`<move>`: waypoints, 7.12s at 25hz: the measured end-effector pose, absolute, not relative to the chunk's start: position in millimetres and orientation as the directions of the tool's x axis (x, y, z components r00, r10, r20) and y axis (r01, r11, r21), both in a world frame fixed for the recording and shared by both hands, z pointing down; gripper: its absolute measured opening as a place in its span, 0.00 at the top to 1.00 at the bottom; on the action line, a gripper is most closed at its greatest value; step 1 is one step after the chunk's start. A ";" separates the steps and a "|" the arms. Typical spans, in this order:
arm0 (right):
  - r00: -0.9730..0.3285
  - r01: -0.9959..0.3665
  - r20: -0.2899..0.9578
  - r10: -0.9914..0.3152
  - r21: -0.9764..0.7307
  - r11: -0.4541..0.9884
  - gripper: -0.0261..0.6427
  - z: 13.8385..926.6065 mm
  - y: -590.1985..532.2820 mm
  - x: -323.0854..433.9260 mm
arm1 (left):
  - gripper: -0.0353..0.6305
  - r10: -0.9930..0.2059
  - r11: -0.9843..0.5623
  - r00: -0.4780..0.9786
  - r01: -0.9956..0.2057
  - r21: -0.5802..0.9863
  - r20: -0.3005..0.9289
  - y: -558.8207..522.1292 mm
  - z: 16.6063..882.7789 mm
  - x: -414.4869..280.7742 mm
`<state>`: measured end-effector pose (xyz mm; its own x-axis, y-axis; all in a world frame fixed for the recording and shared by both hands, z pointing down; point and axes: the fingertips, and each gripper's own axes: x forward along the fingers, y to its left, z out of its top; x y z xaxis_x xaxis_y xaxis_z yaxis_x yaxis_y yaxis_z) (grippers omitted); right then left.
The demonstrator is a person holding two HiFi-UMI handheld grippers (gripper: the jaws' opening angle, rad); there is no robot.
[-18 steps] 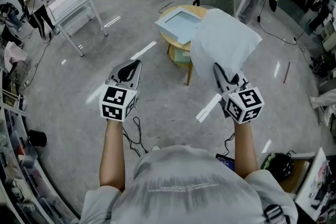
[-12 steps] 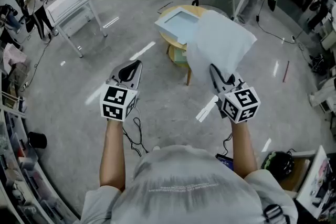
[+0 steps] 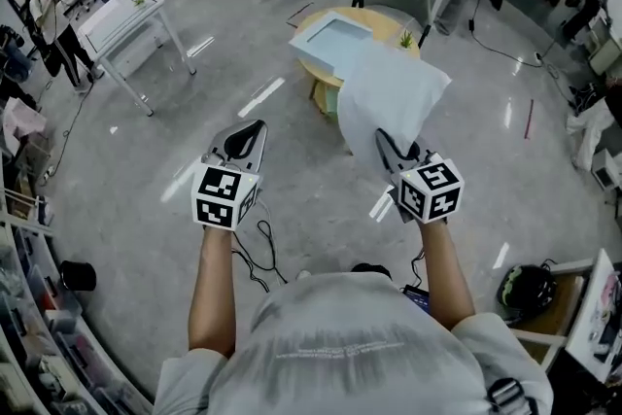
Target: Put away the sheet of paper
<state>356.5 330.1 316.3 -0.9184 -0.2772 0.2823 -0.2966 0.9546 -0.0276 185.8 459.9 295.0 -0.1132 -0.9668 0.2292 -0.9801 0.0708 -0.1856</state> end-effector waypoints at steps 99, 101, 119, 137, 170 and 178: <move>-0.520 -0.853 0.758 -0.394 -0.431 0.295 0.92 567.0 -152.7 28.6 | 0.92 -0.565 -0.709 0.681 -0.690 0.149 0.465 -172.6 505.2 -152.9; -0.517 -0.854 0.775 -0.364 -0.436 0.284 0.92 579.9 -153.1 25.7 | 0.92 -0.566 -0.704 0.680 -0.693 0.155 0.465 -176.3 508.2 -158.0; -0.286 -0.891 0.937 -0.202 -0.182 0.417 0.92 633.9 -168.0 57.9 | 0.92 -0.591 -0.629 0.628 -0.752 0.199 0.506 -203.3 525.0 -167.1; -0.135 -0.767 0.981 -0.141 -0.013 0.642 0.92 614.3 -214.3 84.3 | 0.92 -0.609 -0.586 0.584 -0.787 0.193 0.536 -225.1 527.6 -155.5; -0.133 -0.878 0.984 -0.120 -0.061 0.476 0.92 644.6 -205.7 115.4 | 0.92 -0.571 -0.622 0.622 -0.754 0.212 0.536 -221.2 538.6 -143.8; -0.154 -0.870 0.985 -0.079 -0.097 0.483 0.92 665.5 -192.7 98.5 | 0.92 -0.569 -0.621 0.619 -0.755 0.211 0.541 -219.0 541.0 -144.3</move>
